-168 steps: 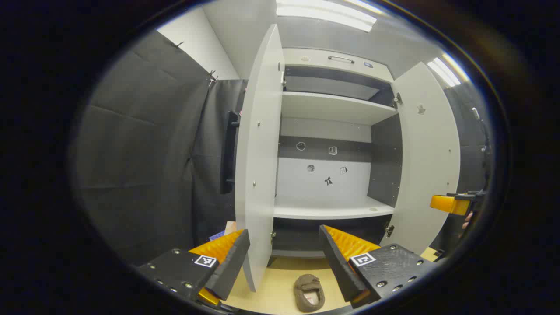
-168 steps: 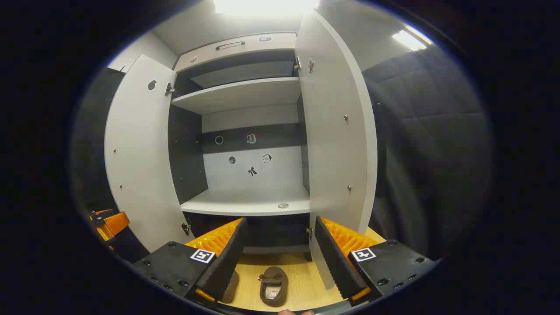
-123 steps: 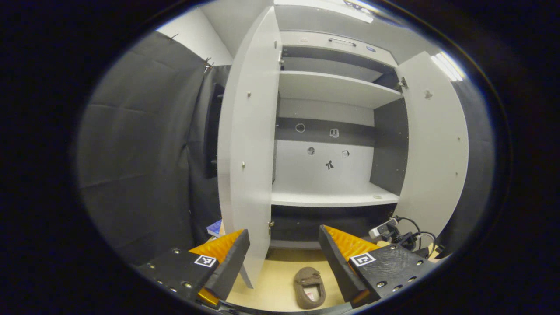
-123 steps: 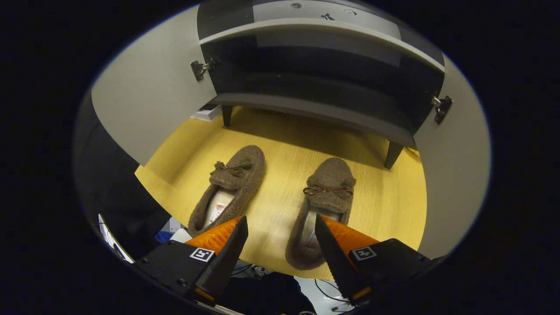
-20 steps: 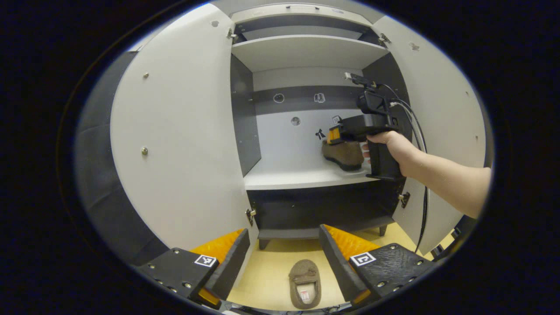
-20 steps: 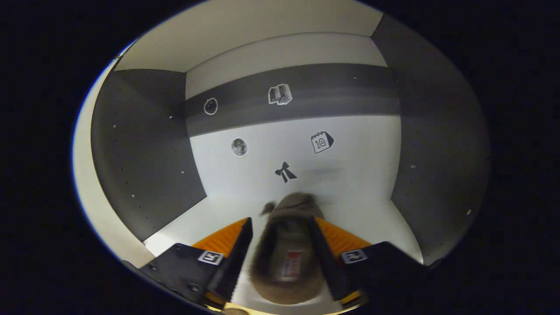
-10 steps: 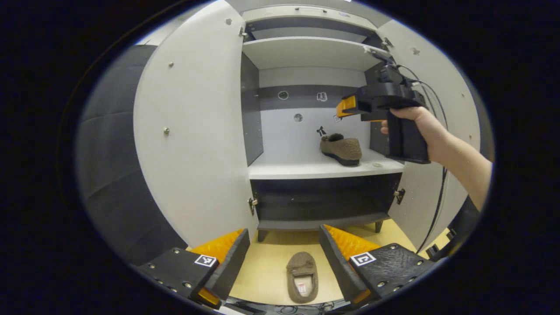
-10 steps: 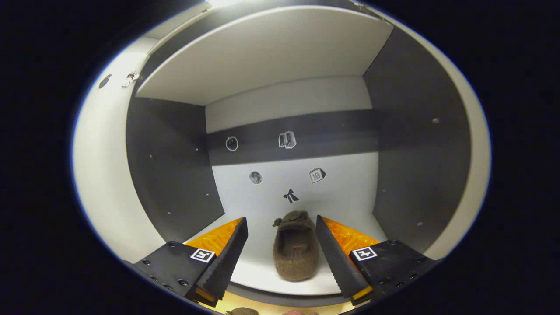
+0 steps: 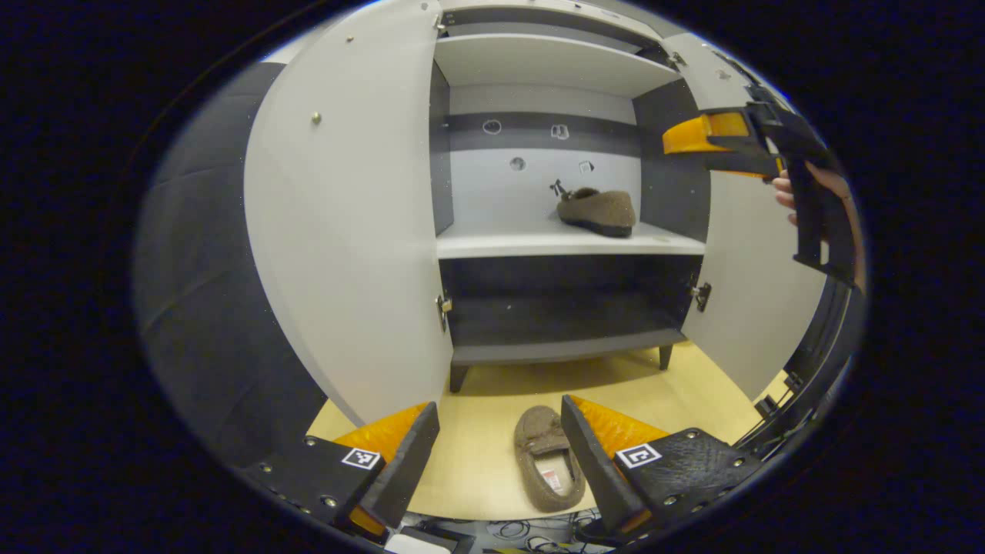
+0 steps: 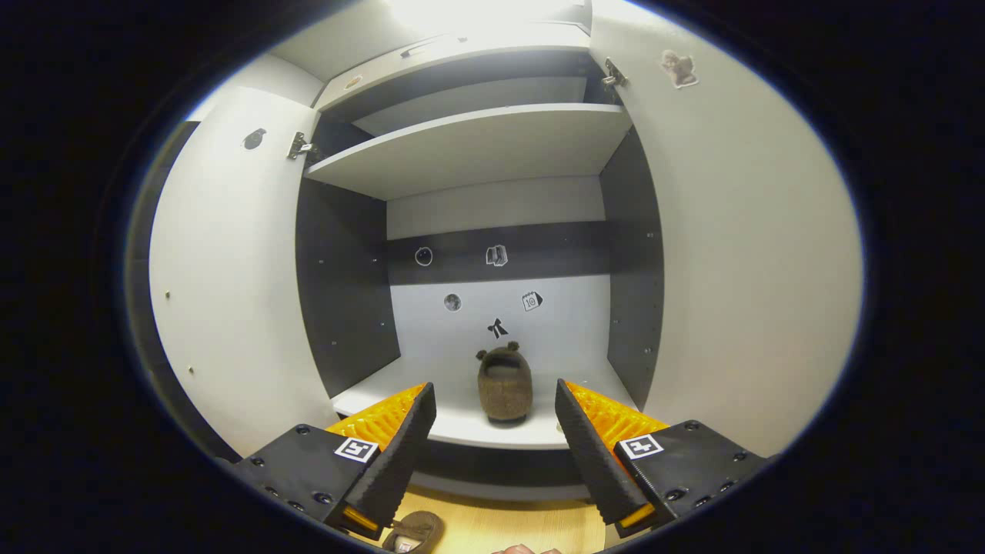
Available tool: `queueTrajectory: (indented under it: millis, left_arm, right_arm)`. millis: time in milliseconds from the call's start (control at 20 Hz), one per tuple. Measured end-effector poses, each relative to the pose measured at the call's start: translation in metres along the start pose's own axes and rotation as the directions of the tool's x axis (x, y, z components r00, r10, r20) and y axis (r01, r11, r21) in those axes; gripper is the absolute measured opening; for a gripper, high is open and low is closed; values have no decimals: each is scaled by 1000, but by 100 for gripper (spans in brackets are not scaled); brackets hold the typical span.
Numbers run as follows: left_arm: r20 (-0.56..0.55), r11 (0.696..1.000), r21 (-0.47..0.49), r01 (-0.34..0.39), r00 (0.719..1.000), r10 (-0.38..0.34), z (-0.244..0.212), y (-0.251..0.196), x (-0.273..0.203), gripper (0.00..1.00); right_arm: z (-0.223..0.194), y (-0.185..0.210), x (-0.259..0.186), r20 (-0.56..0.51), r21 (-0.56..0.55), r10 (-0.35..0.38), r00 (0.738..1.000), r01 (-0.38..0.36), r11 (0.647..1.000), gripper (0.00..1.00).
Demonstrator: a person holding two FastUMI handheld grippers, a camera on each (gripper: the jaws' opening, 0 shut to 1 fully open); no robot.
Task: Grab one shoe with the right hand and put it into the shoe cabinet, grab the other shoe with the left hand and put it into the shoe cabinet; then close the right door with the right hand and the left door with the left hand.
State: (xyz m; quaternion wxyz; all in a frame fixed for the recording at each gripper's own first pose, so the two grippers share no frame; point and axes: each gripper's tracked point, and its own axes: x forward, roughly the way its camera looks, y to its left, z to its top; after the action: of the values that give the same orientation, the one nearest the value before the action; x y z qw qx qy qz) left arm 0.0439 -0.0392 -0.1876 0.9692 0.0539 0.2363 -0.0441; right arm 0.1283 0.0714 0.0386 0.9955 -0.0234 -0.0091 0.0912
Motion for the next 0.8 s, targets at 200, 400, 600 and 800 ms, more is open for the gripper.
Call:
queueTrajectory:
  millis: [200, 400, 600, 800]
  left_arm:
    - [-129, 998, -8, 62, 990, -63, -32, -7, 10, 94]
    - [-224, 990, 111, 88, 973, -62, -64, -8, 24, 95]
    - [-310, 989, 61, 138, 944, -113, -81, -15, 31, 95]
    - [-365, 995, 29, 99, 927, -82, -104, -11, 64, 95]
  right_arm:
    - [-35, 7, -47, -46, -15, -3, 999, 2, 1000, 98]
    - [-64, -7, -86, -83, -7, -57, 995, 57, 998, 98]
    - [-83, -30, -121, -111, 18, -134, 985, 137, 990, 98]
    - [-101, -56, -161, -144, -11, -211, 967, 211, 977, 98]
